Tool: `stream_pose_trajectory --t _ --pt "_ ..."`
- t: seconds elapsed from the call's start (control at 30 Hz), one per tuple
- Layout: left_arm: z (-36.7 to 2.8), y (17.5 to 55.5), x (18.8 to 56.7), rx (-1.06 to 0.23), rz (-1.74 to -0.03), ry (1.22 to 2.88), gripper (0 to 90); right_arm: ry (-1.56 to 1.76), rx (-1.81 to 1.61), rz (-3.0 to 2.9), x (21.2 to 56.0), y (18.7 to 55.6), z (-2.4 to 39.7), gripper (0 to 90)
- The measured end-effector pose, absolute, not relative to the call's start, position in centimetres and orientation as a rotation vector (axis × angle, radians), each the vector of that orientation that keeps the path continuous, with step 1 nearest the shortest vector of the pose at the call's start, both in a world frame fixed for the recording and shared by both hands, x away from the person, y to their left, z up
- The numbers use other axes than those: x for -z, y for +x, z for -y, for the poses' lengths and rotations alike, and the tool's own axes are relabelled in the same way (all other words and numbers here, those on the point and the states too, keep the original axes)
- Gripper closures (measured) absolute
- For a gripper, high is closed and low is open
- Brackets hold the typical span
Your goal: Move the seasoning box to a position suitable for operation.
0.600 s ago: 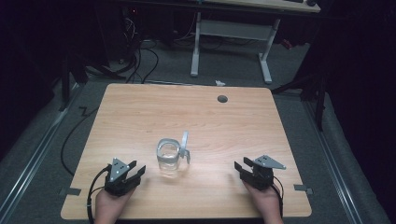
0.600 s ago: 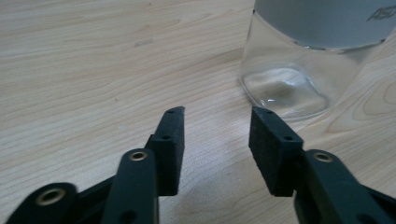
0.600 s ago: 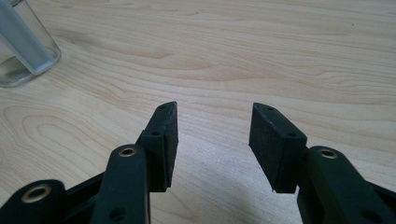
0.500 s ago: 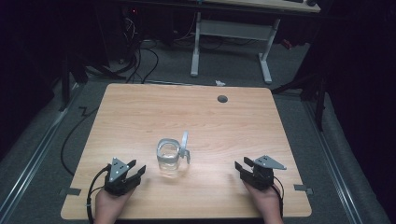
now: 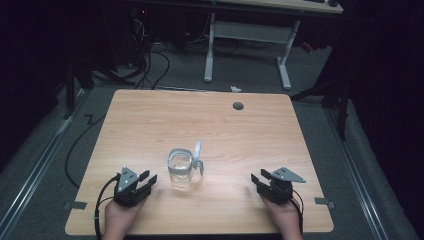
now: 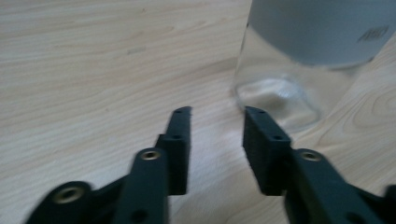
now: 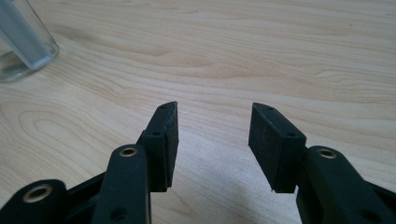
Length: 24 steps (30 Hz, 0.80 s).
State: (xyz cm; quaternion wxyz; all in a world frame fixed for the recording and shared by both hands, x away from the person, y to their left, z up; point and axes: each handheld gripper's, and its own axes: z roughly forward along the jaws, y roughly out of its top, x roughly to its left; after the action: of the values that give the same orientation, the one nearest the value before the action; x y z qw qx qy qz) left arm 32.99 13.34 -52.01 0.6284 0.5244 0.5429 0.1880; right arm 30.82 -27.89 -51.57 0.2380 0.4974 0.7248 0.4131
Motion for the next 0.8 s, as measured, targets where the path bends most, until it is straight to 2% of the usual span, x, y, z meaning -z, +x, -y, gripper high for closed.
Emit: stream_pose_trajectory --t 0.03,0.1,0.2,0.53,0.8 --pt "-12.9 33.3 51.7 -0.406 -1.238 1.199 78.6 1.353 -1.147 -1.978 51.4 30.8 28.0 52.5" --pt "-12.9 33.4 51.7 -0.389 -1.232 1.197 79.7 1.357 -1.157 -1.977 51.4 30.8 28.0 52.4" --pt "-12.5 34.3 51.8 -0.387 -1.260 1.188 90.0 1.371 -1.153 -1.981 51.6 30.9 28.0 51.8" --pt "-10.0 34.6 52.1 -0.414 -1.235 1.214 90.0 1.355 -1.141 -2.001 51.9 30.8 27.7 51.3" --pt "-9.5 34.1 52.2 -0.411 -1.224 1.222 90.0 1.352 -1.142 -2.005 51.8 30.8 27.7 51.2"
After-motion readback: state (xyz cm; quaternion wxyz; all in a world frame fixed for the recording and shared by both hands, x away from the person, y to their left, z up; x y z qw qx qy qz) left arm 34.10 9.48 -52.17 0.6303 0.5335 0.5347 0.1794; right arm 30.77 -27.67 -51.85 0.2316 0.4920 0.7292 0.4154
